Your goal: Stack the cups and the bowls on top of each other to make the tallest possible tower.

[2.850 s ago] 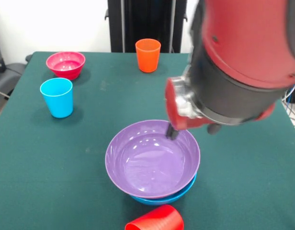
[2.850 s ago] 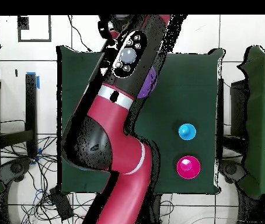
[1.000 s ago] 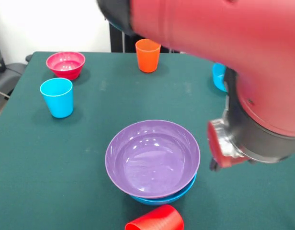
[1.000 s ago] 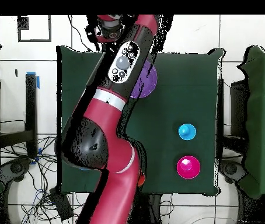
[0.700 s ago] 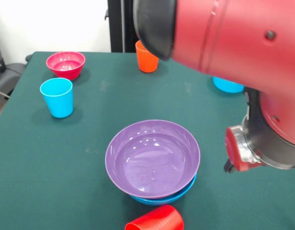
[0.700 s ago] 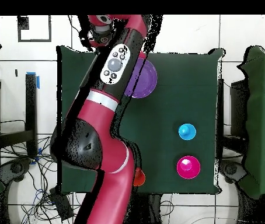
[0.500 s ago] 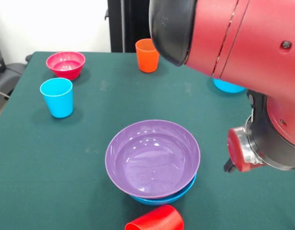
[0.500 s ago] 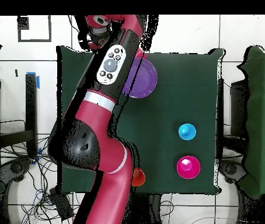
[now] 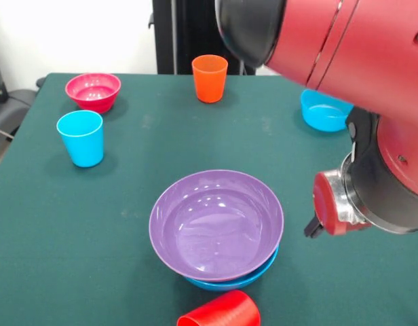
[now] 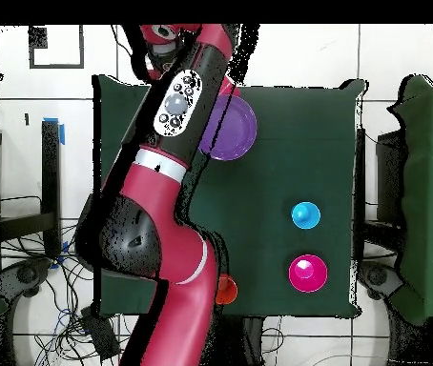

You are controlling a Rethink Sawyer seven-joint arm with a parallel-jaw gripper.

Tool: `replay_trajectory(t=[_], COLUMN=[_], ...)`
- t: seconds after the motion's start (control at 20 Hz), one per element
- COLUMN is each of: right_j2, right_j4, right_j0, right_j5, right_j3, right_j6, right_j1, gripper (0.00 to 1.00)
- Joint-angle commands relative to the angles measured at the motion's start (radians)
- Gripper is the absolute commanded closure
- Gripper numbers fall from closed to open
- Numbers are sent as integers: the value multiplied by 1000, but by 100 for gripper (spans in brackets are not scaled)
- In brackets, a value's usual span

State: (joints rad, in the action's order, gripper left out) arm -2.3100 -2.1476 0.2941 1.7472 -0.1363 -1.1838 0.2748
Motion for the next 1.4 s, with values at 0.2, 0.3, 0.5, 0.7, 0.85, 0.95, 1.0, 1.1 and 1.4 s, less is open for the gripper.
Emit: replay_trajectory(t=[0.2,0.3,0.5,0.7,0.85,0.95,1.0,1.1,1.4], right_j2=[-121,-107,-83,-54,-29,-44,-33,-18,46], right_j4=[44,49,62,91,116,103,114,140,249], right_j0=[-1,-3,-3,-1,2,8,10,10,-9], right_j5=[-107,-133,-203,-228,-246,-243,-250,-250,-155], right_j3=[71,70,60,60,58,67,67,63,58], right_j6=[81,81,9,22,29,67,81,78,79], right_j1=[-43,-18,16,31,41,38,44,44,-23], gripper=[0,0,0,0,0,0,0,0,0])
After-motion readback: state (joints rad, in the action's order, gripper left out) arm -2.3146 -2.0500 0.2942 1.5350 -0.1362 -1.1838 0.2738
